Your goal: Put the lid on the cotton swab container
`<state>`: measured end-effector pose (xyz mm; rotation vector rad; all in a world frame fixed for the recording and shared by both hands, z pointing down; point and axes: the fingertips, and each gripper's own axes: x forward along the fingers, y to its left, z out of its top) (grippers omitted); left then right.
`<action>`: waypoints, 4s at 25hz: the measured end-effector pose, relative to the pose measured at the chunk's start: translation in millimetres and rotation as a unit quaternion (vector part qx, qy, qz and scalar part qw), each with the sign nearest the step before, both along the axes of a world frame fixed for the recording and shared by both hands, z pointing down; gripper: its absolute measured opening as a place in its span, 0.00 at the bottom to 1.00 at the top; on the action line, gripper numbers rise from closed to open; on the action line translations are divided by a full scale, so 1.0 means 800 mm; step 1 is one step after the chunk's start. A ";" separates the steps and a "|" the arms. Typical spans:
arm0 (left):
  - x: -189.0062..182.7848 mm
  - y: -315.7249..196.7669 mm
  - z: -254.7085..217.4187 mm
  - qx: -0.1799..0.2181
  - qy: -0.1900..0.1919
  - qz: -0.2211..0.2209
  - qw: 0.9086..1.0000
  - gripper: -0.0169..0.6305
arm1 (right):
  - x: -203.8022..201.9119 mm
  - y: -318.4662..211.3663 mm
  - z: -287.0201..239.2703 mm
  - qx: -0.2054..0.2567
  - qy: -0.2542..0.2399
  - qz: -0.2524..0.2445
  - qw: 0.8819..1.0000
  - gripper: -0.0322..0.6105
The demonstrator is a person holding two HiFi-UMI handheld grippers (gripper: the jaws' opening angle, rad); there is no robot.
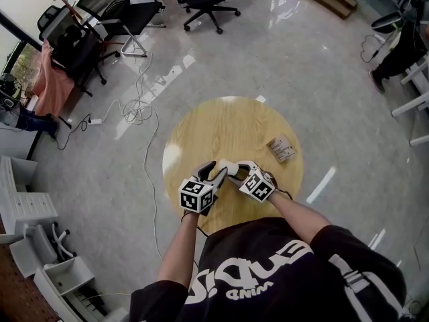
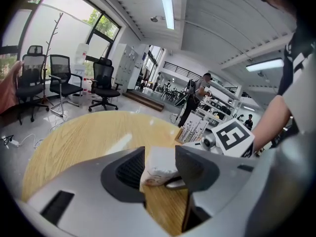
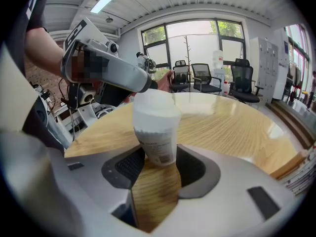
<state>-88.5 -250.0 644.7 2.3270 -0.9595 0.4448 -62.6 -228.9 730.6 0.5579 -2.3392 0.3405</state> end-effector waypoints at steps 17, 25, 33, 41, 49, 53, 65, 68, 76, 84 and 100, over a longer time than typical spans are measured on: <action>-0.002 0.005 0.021 -0.027 -0.027 0.003 0.999 0.31 | 0.000 -0.002 0.004 0.002 0.001 0.001 1.000 0.36; -0.002 0.010 0.019 -0.040 -0.026 0.005 0.999 0.31 | 0.000 0.001 0.000 0.002 0.002 0.000 1.000 0.36; -0.003 0.010 0.025 -0.050 -0.031 0.007 0.998 0.31 | -0.002 0.000 0.002 0.006 0.003 0.001 1.000 0.36; -0.001 0.009 0.025 -0.046 -0.034 0.009 0.998 0.31 | 0.000 0.001 0.003 0.005 0.000 0.000 1.000 0.36; -0.001 0.012 0.024 -0.034 -0.046 0.005 0.998 0.31 | 0.027 0.016 0.000 0.001 0.000 0.015 1.000 0.36; -0.001 0.010 0.025 -0.033 -0.054 0.001 0.998 0.31 | 0.036 0.030 -0.010 -0.002 -0.019 0.025 1.000 0.36; -0.008 0.027 -0.011 -0.001 -0.048 -0.034 0.998 0.31 | 0.074 0.045 -0.080 0.024 -0.069 0.071 0.995 0.36; -0.016 0.045 -0.028 0.017 -0.046 -0.048 0.998 0.31 | 0.086 0.044 -0.104 0.027 -0.092 0.102 0.990 0.36; -0.048 0.108 -0.087 0.060 -0.039 -0.096 0.993 0.31 | 0.134 0.058 -0.180 0.036 -0.148 0.162 0.975 0.36; -0.084 0.156 -0.154 0.106 -0.018 -0.166 0.980 0.25 | 0.155 0.071 -0.263 0.075 -0.177 0.181 0.965 0.31; -0.122 0.205 -0.182 0.163 -0.013 -0.276 0.947 0.04 | 0.181 0.093 -0.292 0.126 -0.180 0.233 0.947 0.06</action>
